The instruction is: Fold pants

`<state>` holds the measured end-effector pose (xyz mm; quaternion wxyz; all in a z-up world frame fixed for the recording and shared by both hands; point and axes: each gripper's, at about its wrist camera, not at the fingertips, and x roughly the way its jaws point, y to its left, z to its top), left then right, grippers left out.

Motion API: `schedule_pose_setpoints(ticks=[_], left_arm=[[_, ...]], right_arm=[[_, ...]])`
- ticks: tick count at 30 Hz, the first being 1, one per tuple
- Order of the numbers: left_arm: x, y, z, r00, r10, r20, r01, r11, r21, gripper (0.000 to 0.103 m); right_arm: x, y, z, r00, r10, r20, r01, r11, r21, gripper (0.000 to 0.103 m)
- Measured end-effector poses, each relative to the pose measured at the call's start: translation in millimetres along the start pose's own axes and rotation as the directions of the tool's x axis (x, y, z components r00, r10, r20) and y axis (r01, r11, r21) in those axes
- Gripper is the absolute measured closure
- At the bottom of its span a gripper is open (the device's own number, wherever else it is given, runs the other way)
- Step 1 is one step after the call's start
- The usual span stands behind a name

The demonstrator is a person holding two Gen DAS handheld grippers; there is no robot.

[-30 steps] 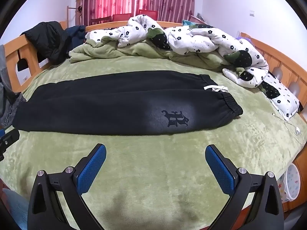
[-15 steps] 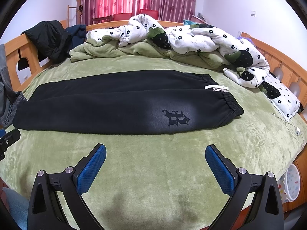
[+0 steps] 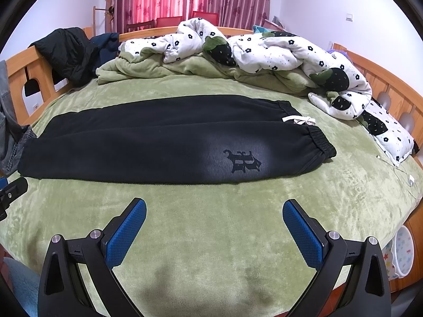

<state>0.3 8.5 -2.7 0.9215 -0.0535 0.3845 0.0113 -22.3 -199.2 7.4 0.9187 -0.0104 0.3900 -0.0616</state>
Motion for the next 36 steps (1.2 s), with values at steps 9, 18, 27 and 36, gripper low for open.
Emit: schedule_pose_setpoints(ticks=[9, 18, 27, 36], left_arm=[[1.5, 0.9, -0.5, 1.0, 0.003, 0.0, -0.003, 1.0, 0.002, 0.0], [2.0, 1.6, -0.7, 1.0, 0.003, -0.001, -0.003, 1.0, 0.003, 0.0], [1.9, 1.1, -0.7, 1.0, 0.005, 0.0, -0.005, 1.0, 0.003, 0.0], [2.7, 2.3, -0.8, 1.0, 0.004, -0.001, -0.004, 1.0, 0.002, 0.0]], right_arm=[[0.5, -0.2, -0.1, 1.0, 0.001, 0.0, -0.001, 1.0, 0.001, 0.002], [0.3, -1.0, 0.3, 1.0, 0.001, -0.001, -0.001, 1.0, 0.002, 0.002], [0.1, -0.9, 0.8, 1.0, 0.002, -0.002, -0.002, 1.0, 0.003, 0.002], [-0.1, -1.4, 1.0, 1.0, 0.002, -0.003, -0.002, 1.0, 0.004, 0.002]])
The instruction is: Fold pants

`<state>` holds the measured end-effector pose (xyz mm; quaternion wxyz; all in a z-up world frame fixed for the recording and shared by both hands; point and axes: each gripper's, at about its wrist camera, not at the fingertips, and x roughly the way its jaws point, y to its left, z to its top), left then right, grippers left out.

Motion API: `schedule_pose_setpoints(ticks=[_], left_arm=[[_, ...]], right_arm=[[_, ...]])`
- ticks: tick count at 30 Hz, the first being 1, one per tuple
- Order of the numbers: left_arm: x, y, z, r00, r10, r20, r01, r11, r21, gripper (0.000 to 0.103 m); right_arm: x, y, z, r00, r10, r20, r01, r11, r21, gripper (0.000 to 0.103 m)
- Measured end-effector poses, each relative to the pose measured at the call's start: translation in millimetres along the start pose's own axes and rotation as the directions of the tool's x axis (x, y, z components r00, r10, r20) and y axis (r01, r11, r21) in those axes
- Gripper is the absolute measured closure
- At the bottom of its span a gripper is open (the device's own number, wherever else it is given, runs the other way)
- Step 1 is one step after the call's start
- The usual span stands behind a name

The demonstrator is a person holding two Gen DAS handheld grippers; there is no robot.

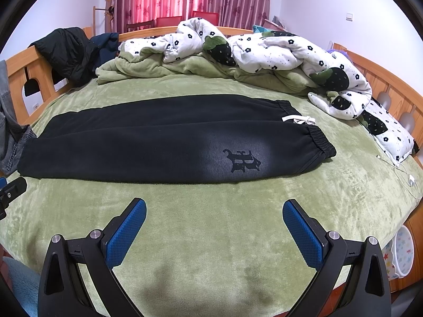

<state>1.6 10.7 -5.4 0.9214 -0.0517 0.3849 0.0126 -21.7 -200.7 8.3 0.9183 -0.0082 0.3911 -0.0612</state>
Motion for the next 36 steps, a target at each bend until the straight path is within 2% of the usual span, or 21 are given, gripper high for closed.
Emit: schedule_pose_setpoints(ticks=[15, 18, 25, 27, 30, 31, 32, 34, 36], left_arm=[[-4.9, 3.6, 1.3, 1.0, -0.018, 0.005, 0.019, 1.0, -0.012, 0.0], [-17.0, 1.8, 3.1, 0.999, -0.024, 0.022, 0.024, 1.0, -0.001, 0.0], [-73.5, -10.9, 7.5, 0.995, -0.062, 0.075, 0.062, 0.998, 0.015, 0.0], [-92.0, -13.3, 6.8, 0.993, -0.068, 0.099, 0.064, 0.997, 0.037, 0.0], [-111.5, -13.1, 9.9, 0.992, -0.037, 0.119, 0.029, 0.997, 0.068, 0.0], [-117.2, -12.4, 11.7, 0.992, -0.047, 0.12, 0.04, 0.997, 0.06, 0.0], [-126.9, -7.5, 15.1, 0.988, -0.09, 0.123, 0.086, 0.996, 0.036, 0.0], [-139.4, 1.0, 22.8, 0.981, -0.134, 0.141, 0.134, 0.991, 0.01, 0.0], [-152.1, 8.1, 30.4, 0.973, -0.15, 0.173, 0.151, 0.988, 0.006, 0.0]], right_arm=[[0.1, -0.4, -3.4, 1.0, 0.009, 0.006, -0.009, 1.0, -0.003, 0.002], [-7.6, -1.1, -2.6, 1.0, 0.016, 0.018, -0.016, 1.0, -0.006, 0.002], [-42.7, -10.7, -0.5, 0.997, 0.0, 0.082, 0.001, 1.0, -0.007, 0.002], [-54.4, -16.9, 1.1, 0.995, 0.016, 0.103, -0.018, 1.0, 0.017, 0.002], [-68.9, -25.5, 3.6, 0.991, 0.055, 0.125, -0.064, 0.996, 0.069, 0.002], [-72.9, -28.8, 4.4, 0.988, 0.08, 0.13, -0.092, 0.992, 0.086, 0.002], [-76.7, -32.6, 5.7, 0.985, 0.107, 0.135, -0.122, 0.987, 0.108, 0.002], [-85.1, -40.5, 10.1, 0.979, 0.158, 0.126, -0.175, 0.975, 0.137, 0.002], [-95.3, -46.4, 20.1, 0.978, 0.177, 0.114, -0.192, 0.972, 0.136, 0.002]])
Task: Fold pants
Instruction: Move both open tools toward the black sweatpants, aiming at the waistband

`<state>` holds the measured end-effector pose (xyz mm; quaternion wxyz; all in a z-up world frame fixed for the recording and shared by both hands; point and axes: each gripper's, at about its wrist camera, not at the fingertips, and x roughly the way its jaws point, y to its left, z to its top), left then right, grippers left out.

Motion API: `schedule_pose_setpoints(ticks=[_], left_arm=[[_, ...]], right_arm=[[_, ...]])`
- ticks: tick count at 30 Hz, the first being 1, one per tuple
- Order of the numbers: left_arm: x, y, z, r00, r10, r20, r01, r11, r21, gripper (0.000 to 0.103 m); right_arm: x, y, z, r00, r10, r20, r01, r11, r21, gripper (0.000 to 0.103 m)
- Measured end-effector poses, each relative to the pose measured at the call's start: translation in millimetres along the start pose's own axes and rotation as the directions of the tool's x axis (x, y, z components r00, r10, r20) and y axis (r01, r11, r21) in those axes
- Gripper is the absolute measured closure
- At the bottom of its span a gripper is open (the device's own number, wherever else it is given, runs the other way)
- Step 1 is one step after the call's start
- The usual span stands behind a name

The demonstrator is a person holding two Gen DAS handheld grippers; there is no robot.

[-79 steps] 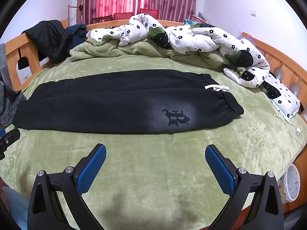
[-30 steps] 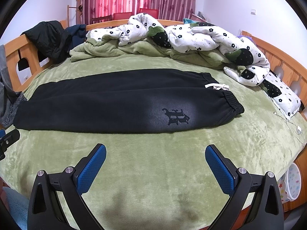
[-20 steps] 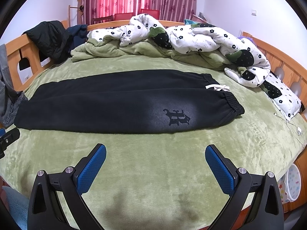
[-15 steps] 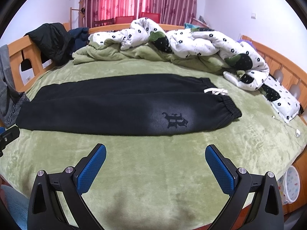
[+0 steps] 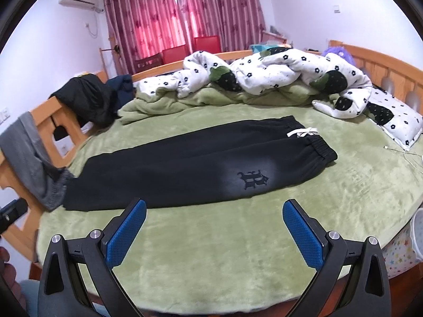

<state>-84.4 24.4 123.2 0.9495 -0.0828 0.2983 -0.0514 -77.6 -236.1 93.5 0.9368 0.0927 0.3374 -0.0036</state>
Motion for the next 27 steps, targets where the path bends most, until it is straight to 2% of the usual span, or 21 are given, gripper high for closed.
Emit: schedule_pose_setpoints(ticks=[5, 8, 11, 16, 19, 22, 27], left_arm=[[10.7, 18.0, 17.3, 0.999, 0.041, -0.012, -0.041, 0.999, -0.005, 0.0], [29.8, 33.2, 15.0, 0.994, 0.109, -0.012, -0.109, 0.994, 0.004, 0.0], [53.6, 53.9, 8.3, 0.989, 0.14, -0.042, -0.141, 0.99, -0.011, 0.0], [97.8, 91.7, -2.4, 0.983, 0.148, -0.105, -0.156, 0.985, -0.069, 0.0], [125.8, 106.6, -11.6, 0.977, 0.154, -0.145, -0.169, 0.981, -0.099, 0.0], [155.1, 114.3, -23.1, 0.964, 0.196, -0.181, -0.212, 0.974, -0.077, 0.0], [197.1, 124.9, -46.0, 0.941, 0.237, -0.241, -0.251, 0.968, -0.027, 0.001]], right_arm=[[-26.0, -5.4, 36.0, 0.998, -0.022, 0.067, 0.022, 1.0, -0.004, 0.001], [-19.3, -10.8, 52.3, 0.997, 0.002, 0.08, -0.001, 1.0, -0.012, 0.001], [0.9, -15.0, 56.1, 0.994, -0.058, 0.095, 0.06, 0.998, -0.023, 0.001], [43.9, -21.4, 49.2, 0.994, -0.088, 0.061, 0.091, 0.994, -0.059, 0.001], [77.6, -26.2, 41.3, 0.996, -0.091, 0.009, 0.091, 0.994, -0.061, 0.001], [108.6, -32.6, 32.8, 0.994, -0.085, -0.067, 0.084, 0.996, -0.026, 0.001], [146.5, -46.4, 15.8, 0.976, -0.138, -0.166, 0.142, 0.99, 0.015, 0.001]])
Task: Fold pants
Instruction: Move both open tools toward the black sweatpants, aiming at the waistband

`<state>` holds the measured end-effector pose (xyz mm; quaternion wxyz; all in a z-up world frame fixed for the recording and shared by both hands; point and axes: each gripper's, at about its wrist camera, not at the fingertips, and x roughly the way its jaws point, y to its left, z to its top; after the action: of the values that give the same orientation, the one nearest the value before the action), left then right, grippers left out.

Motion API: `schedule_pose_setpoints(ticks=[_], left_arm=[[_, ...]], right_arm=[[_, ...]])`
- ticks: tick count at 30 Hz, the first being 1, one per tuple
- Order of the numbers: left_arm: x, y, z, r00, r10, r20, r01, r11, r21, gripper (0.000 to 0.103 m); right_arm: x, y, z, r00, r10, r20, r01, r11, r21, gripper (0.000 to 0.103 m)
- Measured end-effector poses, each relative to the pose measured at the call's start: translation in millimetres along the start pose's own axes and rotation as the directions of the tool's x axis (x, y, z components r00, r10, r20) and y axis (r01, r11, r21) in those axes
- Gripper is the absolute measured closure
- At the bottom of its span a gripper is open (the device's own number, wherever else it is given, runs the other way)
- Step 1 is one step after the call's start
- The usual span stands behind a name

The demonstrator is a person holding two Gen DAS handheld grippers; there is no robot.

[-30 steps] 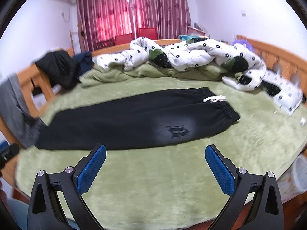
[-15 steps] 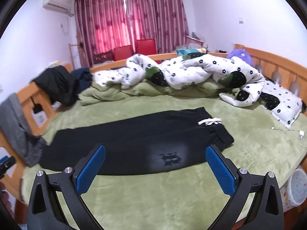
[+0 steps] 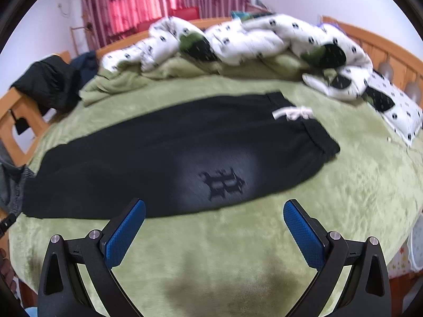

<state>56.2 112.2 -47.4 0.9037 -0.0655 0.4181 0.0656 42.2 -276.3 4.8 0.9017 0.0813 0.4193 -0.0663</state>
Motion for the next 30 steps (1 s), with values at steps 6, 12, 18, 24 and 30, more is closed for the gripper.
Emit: schedule_pose_setpoints(ticks=[6, 12, 18, 24, 30], left_arm=[[33.4, 5.8, -11.8, 0.999, -0.022, -0.037, 0.021, 1.0, -0.003, 0.001], [60.9, 17.5, -22.0, 0.997, -0.057, -0.052, 0.053, 0.996, -0.074, 0.001], [85.2, 24.5, -31.0, 0.986, -0.087, -0.142, 0.069, 0.99, -0.125, 0.003], [92.8, 18.1, -32.9, 0.985, -0.061, -0.164, 0.042, 0.993, -0.113, 0.003], [82.1, 19.8, -21.1, 0.988, -0.034, -0.153, 0.01, 0.987, -0.16, 0.006]], right_arm=[[25.4, -5.4, -11.9, 0.999, -0.04, -0.034, 0.039, 0.998, -0.045, 0.001], [47.8, -6.1, -23.0, 0.997, -0.038, -0.064, 0.035, 0.998, -0.05, 0.001], [75.5, 3.3, -31.5, 0.994, -0.067, -0.087, 0.057, 0.992, -0.113, 0.005], [87.1, 15.6, -33.1, 0.999, -0.03, -0.044, 0.021, 0.982, -0.186, 0.015], [103.1, 16.8, -23.8, 0.997, 0.041, -0.06, -0.053, 0.979, -0.198, 0.037]])
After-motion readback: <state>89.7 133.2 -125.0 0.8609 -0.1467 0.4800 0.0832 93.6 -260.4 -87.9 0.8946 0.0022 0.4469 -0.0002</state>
